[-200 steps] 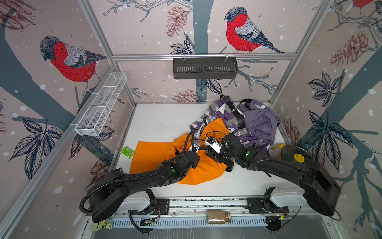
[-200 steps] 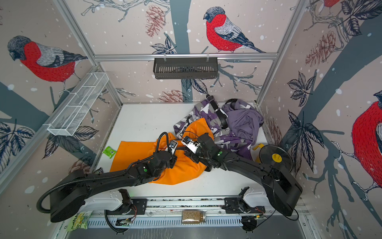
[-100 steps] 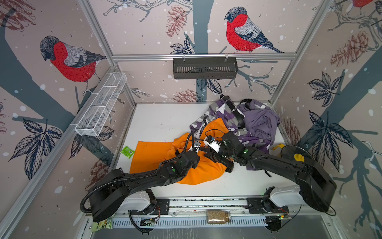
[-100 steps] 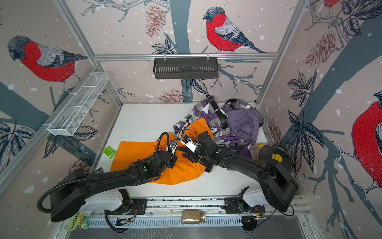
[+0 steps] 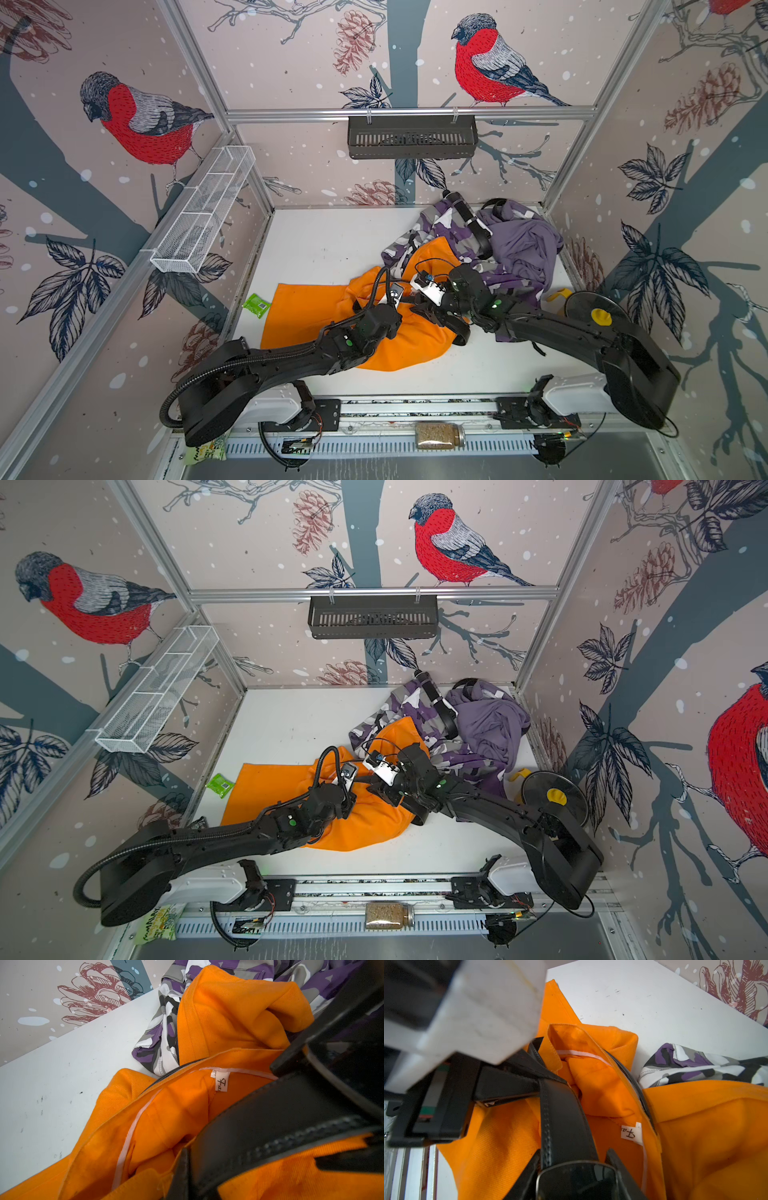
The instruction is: Remove the belt from the trousers
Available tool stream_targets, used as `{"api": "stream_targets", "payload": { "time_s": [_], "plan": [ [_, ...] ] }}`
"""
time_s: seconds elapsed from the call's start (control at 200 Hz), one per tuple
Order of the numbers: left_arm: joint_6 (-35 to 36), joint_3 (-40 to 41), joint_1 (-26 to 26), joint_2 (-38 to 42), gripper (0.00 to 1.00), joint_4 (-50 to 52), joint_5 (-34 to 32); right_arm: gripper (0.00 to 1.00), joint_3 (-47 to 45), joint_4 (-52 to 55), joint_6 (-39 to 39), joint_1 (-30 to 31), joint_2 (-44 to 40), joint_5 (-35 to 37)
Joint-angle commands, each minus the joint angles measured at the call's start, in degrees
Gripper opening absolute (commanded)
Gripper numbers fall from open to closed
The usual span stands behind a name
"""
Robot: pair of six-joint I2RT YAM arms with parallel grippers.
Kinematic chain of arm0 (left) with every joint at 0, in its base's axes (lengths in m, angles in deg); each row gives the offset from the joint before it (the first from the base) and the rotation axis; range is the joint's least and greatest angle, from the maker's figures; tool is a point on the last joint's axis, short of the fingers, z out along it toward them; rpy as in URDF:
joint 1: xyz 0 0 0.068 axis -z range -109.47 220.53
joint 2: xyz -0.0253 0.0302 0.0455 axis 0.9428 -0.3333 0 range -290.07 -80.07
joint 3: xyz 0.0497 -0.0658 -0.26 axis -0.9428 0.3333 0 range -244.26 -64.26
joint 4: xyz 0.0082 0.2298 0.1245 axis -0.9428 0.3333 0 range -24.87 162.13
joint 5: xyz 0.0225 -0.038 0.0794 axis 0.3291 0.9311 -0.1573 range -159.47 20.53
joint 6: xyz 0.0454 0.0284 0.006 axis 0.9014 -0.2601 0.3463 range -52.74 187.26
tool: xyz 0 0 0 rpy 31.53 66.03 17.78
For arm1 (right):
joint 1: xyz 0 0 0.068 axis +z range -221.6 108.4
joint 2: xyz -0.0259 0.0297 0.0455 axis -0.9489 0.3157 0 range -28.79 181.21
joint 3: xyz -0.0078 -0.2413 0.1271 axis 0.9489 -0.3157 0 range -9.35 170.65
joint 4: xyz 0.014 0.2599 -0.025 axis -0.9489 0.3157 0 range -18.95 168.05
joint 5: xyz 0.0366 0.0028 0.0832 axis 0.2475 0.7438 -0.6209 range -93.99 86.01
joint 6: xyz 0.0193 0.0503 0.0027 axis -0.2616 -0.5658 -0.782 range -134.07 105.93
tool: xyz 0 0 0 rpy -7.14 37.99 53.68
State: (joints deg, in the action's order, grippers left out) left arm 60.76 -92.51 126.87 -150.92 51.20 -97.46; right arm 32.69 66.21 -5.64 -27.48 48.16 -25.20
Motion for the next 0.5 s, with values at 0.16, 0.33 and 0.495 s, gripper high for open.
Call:
{"api": "stream_targets", "payload": {
  "time_s": [0.16,0.33,0.495],
  "plan": [
    [-3.9,1.1,-0.2,0.9,0.00,2.5,-6.7,0.02,-3.9,-2.2,-6.4,-6.4,-7.6,2.0],
    [-4.9,0.9,-0.2,-0.1,0.00,2.9,-7.9,0.01,-5.9,-2.4,-8.5,-9.6,-10.6,1.5],
    [-6.6,0.6,-0.6,0.5,0.00,4.0,-11.1,0.00,-7.0,-0.2,-8.0,-11.2,-13.0,0.6]
  ]
}}
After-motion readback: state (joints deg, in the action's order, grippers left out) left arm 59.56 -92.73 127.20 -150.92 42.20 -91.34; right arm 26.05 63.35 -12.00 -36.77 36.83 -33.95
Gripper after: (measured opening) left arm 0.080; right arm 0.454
